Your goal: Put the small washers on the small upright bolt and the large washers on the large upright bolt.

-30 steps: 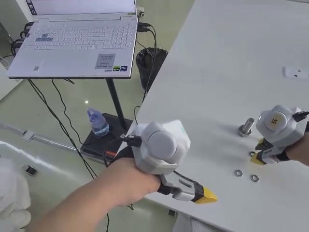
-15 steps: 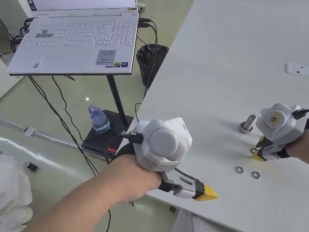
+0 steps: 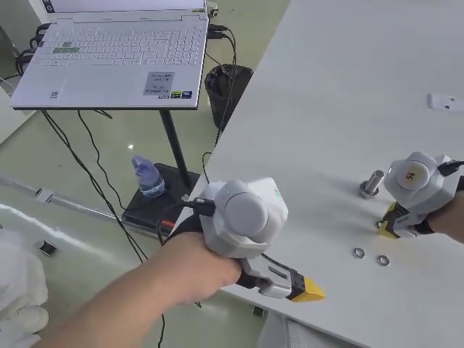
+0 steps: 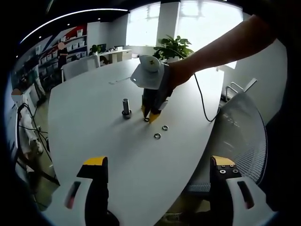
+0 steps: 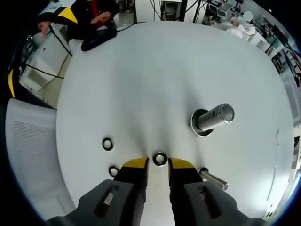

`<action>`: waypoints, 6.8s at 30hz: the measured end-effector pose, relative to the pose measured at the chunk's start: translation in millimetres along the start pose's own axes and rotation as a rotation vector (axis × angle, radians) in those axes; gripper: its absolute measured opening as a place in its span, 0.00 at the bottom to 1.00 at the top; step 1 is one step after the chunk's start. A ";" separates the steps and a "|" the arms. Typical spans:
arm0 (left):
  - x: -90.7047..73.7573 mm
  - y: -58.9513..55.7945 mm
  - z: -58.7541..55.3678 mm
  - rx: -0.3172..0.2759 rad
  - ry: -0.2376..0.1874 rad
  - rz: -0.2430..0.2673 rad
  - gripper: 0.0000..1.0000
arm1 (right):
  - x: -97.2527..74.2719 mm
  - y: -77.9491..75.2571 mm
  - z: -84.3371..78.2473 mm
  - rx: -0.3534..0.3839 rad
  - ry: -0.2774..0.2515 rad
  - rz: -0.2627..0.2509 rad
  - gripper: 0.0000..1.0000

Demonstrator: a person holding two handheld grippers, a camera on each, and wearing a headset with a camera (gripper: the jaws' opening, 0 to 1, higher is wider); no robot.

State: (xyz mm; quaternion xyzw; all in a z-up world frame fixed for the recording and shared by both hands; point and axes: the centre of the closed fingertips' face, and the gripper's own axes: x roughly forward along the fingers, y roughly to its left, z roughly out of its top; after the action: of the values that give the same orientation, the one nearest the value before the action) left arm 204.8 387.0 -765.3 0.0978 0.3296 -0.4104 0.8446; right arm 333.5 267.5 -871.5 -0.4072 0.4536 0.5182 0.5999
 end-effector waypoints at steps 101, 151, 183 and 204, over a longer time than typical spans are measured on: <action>16.4 3.3 26.3 0.037 0.003 -0.023 0.87 | -64.3 -46.7 -32.2 0.196 -0.009 -0.063 0.12; 17.2 1.2 14.4 0.022 0.018 -0.028 0.84 | -56.3 -61.7 -14.6 0.159 -0.012 -0.080 0.13; 22.8 8.9 10.9 0.009 0.030 -0.035 0.84 | -25.1 -56.5 -21.6 0.103 0.035 -0.064 0.13; 26.3 10.2 12.2 -0.001 0.028 -0.049 0.85 | -16.9 -62.1 -24.2 0.113 0.038 -0.064 0.13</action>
State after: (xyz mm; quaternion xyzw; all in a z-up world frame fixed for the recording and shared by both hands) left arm 230.1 371.7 -773.8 0.0948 0.3438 -0.4295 0.8297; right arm 391.1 231.9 -860.2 -0.3964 0.4802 0.4646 0.6296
